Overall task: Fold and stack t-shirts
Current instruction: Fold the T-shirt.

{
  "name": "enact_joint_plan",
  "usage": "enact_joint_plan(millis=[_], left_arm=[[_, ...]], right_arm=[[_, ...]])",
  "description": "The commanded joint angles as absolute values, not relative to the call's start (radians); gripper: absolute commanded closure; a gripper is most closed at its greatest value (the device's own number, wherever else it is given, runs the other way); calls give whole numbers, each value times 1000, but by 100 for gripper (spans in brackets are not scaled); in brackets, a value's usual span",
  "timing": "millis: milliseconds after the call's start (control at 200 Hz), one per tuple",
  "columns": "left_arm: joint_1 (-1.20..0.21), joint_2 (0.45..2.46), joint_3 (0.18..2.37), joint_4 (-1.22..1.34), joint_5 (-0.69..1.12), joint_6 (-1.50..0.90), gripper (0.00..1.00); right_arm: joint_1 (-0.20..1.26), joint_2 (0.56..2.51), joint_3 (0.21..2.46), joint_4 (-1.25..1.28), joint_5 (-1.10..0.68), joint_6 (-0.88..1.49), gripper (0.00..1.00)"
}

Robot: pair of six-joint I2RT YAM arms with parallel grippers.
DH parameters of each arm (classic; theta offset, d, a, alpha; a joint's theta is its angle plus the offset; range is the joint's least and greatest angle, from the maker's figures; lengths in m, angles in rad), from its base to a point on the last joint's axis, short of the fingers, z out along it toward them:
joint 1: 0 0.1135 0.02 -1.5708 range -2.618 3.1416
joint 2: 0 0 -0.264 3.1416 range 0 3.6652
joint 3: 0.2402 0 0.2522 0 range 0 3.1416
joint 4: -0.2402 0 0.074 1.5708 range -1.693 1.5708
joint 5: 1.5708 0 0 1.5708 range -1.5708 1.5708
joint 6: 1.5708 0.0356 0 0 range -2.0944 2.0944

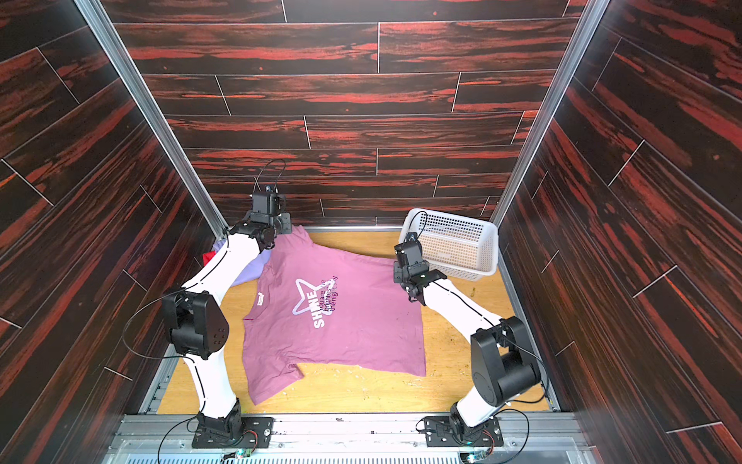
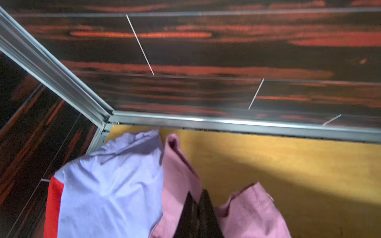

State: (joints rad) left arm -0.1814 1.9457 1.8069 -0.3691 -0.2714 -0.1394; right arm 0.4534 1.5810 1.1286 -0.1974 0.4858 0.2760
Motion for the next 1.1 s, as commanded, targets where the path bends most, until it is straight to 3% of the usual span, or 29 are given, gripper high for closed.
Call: enact_joint_plan(millis=[0, 286, 1097], left_arm=[[-178, 1807, 1715, -391, -262, -166, 100], [-186, 1595, 1434, -432, -266, -204, 100], [-305, 1432, 1193, -749, -233, -320, 100]], right_arm=[[454, 1523, 1081, -221, 473, 288, 100], [472, 1442, 984, -255, 452, 323, 100], [525, 1462, 893, -301, 475, 364, 100]])
